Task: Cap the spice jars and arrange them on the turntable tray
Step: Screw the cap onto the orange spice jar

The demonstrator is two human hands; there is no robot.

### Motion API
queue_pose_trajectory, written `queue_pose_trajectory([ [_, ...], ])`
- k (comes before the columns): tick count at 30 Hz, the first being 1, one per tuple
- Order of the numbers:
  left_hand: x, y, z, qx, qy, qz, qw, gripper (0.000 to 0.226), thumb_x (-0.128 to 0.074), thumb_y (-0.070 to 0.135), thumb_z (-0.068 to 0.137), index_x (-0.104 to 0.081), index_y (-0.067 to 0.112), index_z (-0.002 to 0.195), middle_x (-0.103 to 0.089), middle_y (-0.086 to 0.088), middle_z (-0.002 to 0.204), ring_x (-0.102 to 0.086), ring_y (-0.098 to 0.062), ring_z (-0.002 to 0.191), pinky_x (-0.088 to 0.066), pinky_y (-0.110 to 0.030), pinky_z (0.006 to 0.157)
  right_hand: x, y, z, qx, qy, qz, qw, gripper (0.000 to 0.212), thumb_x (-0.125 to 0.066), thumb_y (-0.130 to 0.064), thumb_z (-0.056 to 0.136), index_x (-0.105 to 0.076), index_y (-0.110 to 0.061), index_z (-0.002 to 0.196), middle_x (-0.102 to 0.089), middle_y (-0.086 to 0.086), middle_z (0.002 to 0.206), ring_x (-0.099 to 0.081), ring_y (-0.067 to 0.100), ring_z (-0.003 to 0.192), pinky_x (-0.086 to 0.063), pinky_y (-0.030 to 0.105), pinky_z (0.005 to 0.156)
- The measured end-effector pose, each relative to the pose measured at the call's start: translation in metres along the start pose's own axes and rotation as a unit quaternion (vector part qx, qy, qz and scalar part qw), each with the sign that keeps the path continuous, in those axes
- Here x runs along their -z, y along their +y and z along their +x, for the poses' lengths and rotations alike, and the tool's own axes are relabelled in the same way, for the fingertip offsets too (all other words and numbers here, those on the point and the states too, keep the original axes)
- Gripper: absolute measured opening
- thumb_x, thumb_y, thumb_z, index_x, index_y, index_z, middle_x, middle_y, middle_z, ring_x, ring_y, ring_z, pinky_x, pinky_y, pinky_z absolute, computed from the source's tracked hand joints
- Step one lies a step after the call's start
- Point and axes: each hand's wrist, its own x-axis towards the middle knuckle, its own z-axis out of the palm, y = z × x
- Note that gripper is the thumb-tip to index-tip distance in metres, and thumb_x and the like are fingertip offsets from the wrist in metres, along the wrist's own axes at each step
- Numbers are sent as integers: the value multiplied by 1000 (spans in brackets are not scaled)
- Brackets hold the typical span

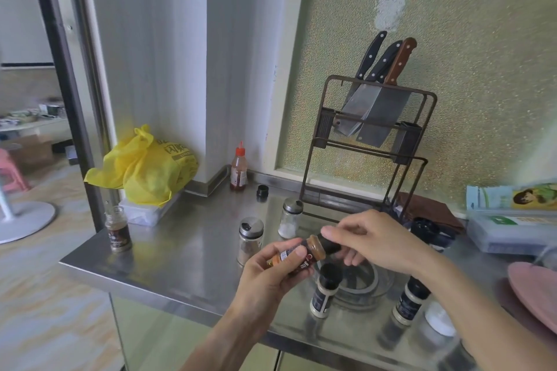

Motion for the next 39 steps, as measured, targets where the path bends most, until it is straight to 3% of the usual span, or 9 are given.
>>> queue_pose_trajectory([
  [4, 3, -1, 2, 1, 2, -3, 1000, 39, -77, 5, 78, -69, -9, 113, -75, -22, 104, -69, -35, 93, -62, -28, 75, 2, -2, 1, 6, -2, 5, 1000, 29, -82, -33, 86, -71, -31, 113, -78, -5, 102, -78, 14, 85, -62, 40, 89],
  [8, 6, -2, 3, -2, -3, -3, 1000, 41, -76, 5, 79, -67, -10, 116, -74, -24, 108, -71, -33, 96, -63, -32, 82, -2, -6, -1, -21, 4, -26, 999, 38, -68, -60, 87, -74, -30, 110, -80, -5, 93, -78, 13, 78, -63, 42, 86],
  [11, 8, -4, 3, -3, -6, -5, 1000, 43, -76, 4, 79, -66, -11, 117, -75, -24, 112, -72, -33, 97, -63, -33, 84, -3, -7, 1, 5, 4, 0, 1000, 28, -80, -36, 86, -71, -32, 112, -79, -7, 100, -78, 12, 82, -62, 43, 90],
  [15, 11, -4, 2, -8, -9, -6, 1000, 43, -77, 4, 78, -66, -8, 118, -73, -26, 115, -70, -39, 102, -63, -32, 83, -8, -10, 3, -18, 20, -15, 1000, 36, -64, -57, 92, -75, -26, 107, -80, -4, 92, -78, 11, 78, -63, 43, 86],
  [18, 15, -7, 3, -10, -9, -16, 1000, 47, -79, 1, 75, -65, -8, 118, -73, -28, 113, -70, -43, 104, -63, -33, 83, -7, -9, 5, 7, 17, -6, 1000, 28, -83, -40, 83, -72, -36, 109, -78, -13, 100, -78, 9, 84, -60, 45, 92],
  [23, 25, -17, 6, -56, 12, 75, 995, 44, -95, 11, 65, -74, 6, 104, -75, -23, 105, -68, -47, 101, -59, -47, 95, -23, -8, 13, -32, 57, -41, 997, 15, -77, -39, 88, -79, -24, 91, -81, -3, 77, -78, 10, 68, -62, 44, 86],
  [27, 30, -22, 7, -104, 32, 210, 972, 37, -92, 6, 72, -64, 2, 96, -77, -10, 89, -62, -20, 72, -54, -32, 67, -37, -7, 20, -25, 81, -61, 995, 16, -79, -41, 85, -77, -29, 96, -80, -7, 83, -75, 5, 71, -61, 34, 83],
  [33, 37, -35, 29, -186, 115, 513, 830, 28, -85, 36, 75, -68, 31, 96, -75, 18, 96, -68, 3, 96, -56, -20, 88, -58, -10, 46, 3, 57, -257, 965, 39, -78, -30, 85, -67, -27, 122, -69, -5, 121, -65, 16, 110, -53, 31, 93],
  [39, 40, -45, 36, -157, 76, 589, 789, 30, -72, 29, 88, -70, 27, 118, -75, 13, 114, -69, -1, 106, -56, -30, 96, -70, 9, 65, -36, 36, -296, 954, 40, -78, -24, 88, -64, -22, 125, -64, -1, 132, -60, 19, 122, -49, 31, 97],
])
